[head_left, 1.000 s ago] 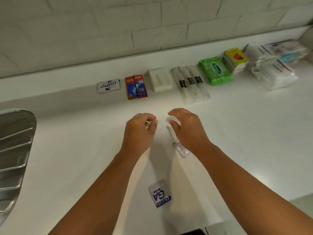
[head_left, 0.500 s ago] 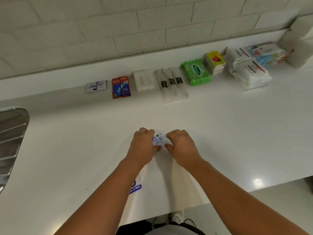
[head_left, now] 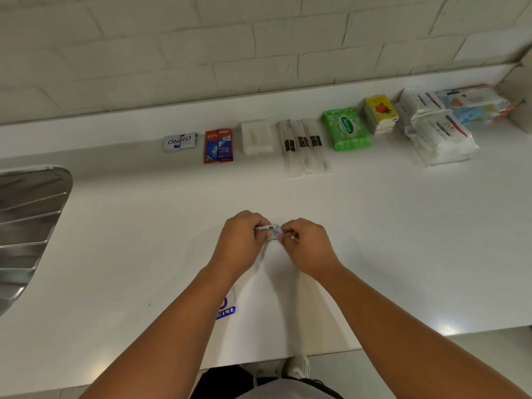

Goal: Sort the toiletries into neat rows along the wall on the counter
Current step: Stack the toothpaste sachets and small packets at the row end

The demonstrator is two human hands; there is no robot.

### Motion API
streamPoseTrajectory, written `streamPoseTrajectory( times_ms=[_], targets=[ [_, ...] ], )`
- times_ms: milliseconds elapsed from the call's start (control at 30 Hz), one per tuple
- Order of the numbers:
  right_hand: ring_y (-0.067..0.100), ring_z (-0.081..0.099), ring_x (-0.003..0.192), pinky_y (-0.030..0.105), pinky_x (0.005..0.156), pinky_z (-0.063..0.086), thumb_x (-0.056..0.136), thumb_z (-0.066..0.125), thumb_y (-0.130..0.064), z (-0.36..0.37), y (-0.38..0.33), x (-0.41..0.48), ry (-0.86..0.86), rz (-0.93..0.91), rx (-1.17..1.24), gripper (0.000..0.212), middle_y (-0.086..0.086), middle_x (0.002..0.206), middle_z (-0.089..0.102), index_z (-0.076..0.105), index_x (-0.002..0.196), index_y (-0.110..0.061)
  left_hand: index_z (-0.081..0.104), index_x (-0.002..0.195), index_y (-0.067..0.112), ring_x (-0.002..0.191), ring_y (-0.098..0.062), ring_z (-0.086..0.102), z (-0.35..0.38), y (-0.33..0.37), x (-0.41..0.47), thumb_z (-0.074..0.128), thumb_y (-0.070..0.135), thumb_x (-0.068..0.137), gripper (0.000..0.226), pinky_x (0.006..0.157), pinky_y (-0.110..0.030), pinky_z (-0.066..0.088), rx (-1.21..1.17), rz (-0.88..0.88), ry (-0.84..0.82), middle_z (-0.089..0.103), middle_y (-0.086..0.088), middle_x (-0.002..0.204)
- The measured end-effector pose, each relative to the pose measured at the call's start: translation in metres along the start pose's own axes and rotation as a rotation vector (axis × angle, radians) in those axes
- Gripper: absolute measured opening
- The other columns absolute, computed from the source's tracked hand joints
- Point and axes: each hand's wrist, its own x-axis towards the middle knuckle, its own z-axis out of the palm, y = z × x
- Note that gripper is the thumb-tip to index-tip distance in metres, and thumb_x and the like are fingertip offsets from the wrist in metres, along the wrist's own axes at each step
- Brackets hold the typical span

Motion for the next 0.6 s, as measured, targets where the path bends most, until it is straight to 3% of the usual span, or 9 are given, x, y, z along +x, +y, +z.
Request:
streamPoseTrajectory(
  times_ms=[133,233,300,433,533,600],
  targets=[
    [0.011,0.06,0.071,0.022,0.07,0.049,0.093,0.057,-0.021,-0.001,-0.014,0.01,0.062,0.248,0.245,0.013,-0.004,0.083,0.068,0.07,0.092,-0.018,0.072,0.082,0.017,0.072,-0.008,0.06,-0.011,-0.008,0.003,0.072,0.005,0.082,0.012,0.065,-0.017,0.047,-0.061,0.033,0.145,0.064,0.005,0.084],
    [0.02,0.057,0.06,0.03,0.059,0.048,0.097,0.055,-0.027,0.002,-0.032,0.02,0.006,0.453,0.662,0.025,0.008,0.079,0.069,0.07,0.089,-0.01,0.071,0.081,0.014,0.072,-0.01,0.059,-0.018,-0.019,0.007,0.074,0.001,0.079,0.014,0.066,-0.019,0.049,-0.058,0.074,0.228,0.062,0.003,0.087],
    [0.025,0.057,0.058,0.034,0.056,0.047,0.095,0.06,-0.029,0.008,-0.045,0.027,-0.049,0.485,0.809,0.03,0.014,0.078,0.067,0.07,0.084,-0.003,0.071,0.082,0.014,0.073,-0.011,0.059,-0.023,-0.026,0.01,0.075,-0.001,0.077,0.016,0.067,-0.022,0.052,-0.033,0.113,0.245,0.062,0.001,0.089],
    [0.024,0.061,0.06,0.035,0.057,0.05,0.093,0.063,-0.014,0.028,-0.063,0.044,-0.044,0.444,0.845,0.016,0.021,0.084,0.07,0.071,0.091,0.001,0.073,0.087,0.014,0.079,-0.005,0.058,-0.034,-0.045,0.012,0.08,0.005,0.076,0.015,0.072,-0.009,0.049,-0.024,0.181,0.193,0.062,0.001,0.094],
    [0.024,0.065,0.066,0.034,0.063,0.054,0.093,0.062,-0.014,0.045,-0.074,0.062,-0.031,0.426,0.766,0.014,0.016,0.085,0.073,0.073,0.09,-0.006,0.074,0.1,0.016,0.088,-0.008,0.063,-0.046,-0.066,0.015,0.083,0.017,0.077,0.025,0.079,-0.015,0.052,-0.104,0.149,0.115,0.063,0.003,0.102],
    [0.023,0.066,0.066,0.032,0.063,0.055,0.094,0.062,-0.013,0.059,-0.081,0.075,-0.019,0.41,0.711,0.013,0.014,0.085,0.074,0.074,0.091,-0.008,0.072,0.103,0.018,0.085,-0.007,0.064,-0.056,-0.08,0.019,0.083,0.023,0.079,0.027,0.076,-0.011,0.051,-0.166,0.11,0.126,0.064,0.006,0.102]
  ],
)
